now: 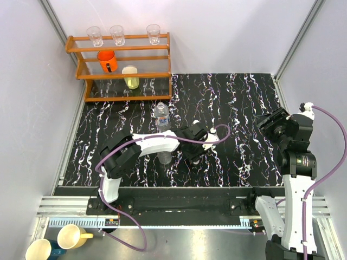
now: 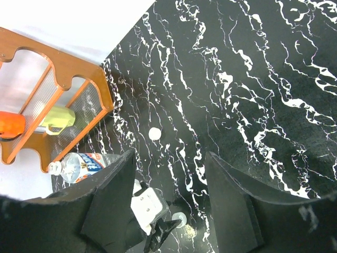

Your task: Screw on the bottle caps

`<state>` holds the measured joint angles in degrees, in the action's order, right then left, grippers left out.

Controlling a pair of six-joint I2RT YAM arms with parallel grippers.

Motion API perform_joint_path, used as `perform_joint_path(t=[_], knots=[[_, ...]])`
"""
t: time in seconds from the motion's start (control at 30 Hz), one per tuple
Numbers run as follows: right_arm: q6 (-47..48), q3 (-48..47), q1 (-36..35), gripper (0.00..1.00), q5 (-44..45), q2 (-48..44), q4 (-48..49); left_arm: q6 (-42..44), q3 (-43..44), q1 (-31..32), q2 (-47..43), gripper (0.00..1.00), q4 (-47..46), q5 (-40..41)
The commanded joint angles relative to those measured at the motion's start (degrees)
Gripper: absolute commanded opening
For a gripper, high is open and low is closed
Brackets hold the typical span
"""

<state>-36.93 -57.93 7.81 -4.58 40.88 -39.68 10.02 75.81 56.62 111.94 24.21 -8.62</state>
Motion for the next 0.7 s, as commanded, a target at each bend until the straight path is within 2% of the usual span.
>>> perform_joint_path(t=[0.0, 0.3, 0.47, 0.67], knots=[[0.4, -1.6, -0.5, 0.64, -2.3, -0.3, 2.1, -0.5, 0.0, 0.4, 0.2, 0.46, -2.7, 1.5], [0.5, 0.2, -0.7, 0.63, -3.9, -0.7, 3.3, -0.2, -1.2, 0.5, -0.6, 0.42, -3.9, 2.6], [0.5, 0.7, -0.7, 0.63, -4.5, -1.0, 3.8, 0.1, -1.3, 0.6, -1.2, 0.20, -4.4, 3.7], [0.7, 0.7, -0.7, 0.63, -4.7, -0.9, 3.9, -0.1, -2.6, 0.9, -1.5, 0.19, -4.7, 3.3]])
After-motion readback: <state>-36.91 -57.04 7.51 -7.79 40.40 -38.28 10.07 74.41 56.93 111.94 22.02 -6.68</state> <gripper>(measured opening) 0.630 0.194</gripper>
